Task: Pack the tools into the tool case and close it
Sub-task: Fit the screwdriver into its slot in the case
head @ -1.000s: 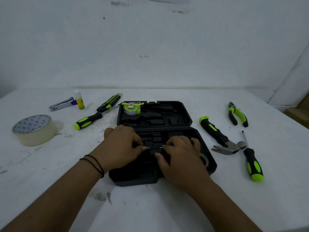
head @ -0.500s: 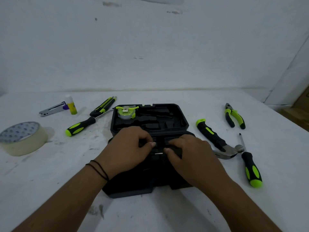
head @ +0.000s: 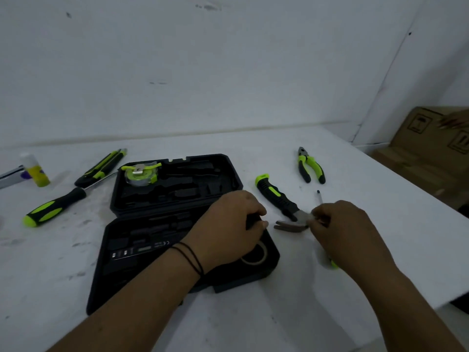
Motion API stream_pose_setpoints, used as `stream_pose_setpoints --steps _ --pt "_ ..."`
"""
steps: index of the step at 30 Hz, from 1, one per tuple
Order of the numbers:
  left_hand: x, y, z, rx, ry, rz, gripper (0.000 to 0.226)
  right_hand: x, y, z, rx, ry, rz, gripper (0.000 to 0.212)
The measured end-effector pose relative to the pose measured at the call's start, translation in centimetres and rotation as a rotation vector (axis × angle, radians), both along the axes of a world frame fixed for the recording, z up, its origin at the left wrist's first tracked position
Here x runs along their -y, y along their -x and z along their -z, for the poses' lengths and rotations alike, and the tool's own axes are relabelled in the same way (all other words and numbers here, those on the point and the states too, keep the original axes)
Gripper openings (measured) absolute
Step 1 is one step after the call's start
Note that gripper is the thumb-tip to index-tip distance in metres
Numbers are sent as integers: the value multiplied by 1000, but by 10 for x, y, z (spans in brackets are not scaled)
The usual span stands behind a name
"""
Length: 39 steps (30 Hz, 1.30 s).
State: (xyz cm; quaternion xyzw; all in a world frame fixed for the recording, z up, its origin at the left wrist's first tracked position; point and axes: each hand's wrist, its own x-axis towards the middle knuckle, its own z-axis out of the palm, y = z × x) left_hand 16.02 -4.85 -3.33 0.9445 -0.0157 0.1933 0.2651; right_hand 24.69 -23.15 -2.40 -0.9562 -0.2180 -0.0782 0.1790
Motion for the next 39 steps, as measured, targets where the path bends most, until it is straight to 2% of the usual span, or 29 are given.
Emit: stream_pose_setpoints --steps 7,14,16,20,25,28,31,36,39 --pt "24 -10 12 -64 -54 44 30 18 -6 20 -92 73 193 37" --pt "30 -11 25 -51 -45 25 33 19 -9 22 -164 25 210 28" --pt "31 -10 27 -31 -36 15 37 20 -8 20 -169 -29 223 30" --pt "30 -9 27 18 -42 12 31 21 -2 10 -119 -164 243 32" --pt "34 -3 17 111 -37 -22 25 10 12 -13 -198 -446 144 21" --pt "33 8 5 160 48 -100 23 -1 19 -23 -306 -533 46 10" --pt "11 19 -8 142 206 -193 12 -15 24 -28 -424 -552 -58 7" --pt "-56 36 -20 71 527 -378 14 -43 28 -30 -592 -542 -209 12" --pt "-90 51 -23 75 691 -419 14 -62 28 -31 -632 -493 -300 20"
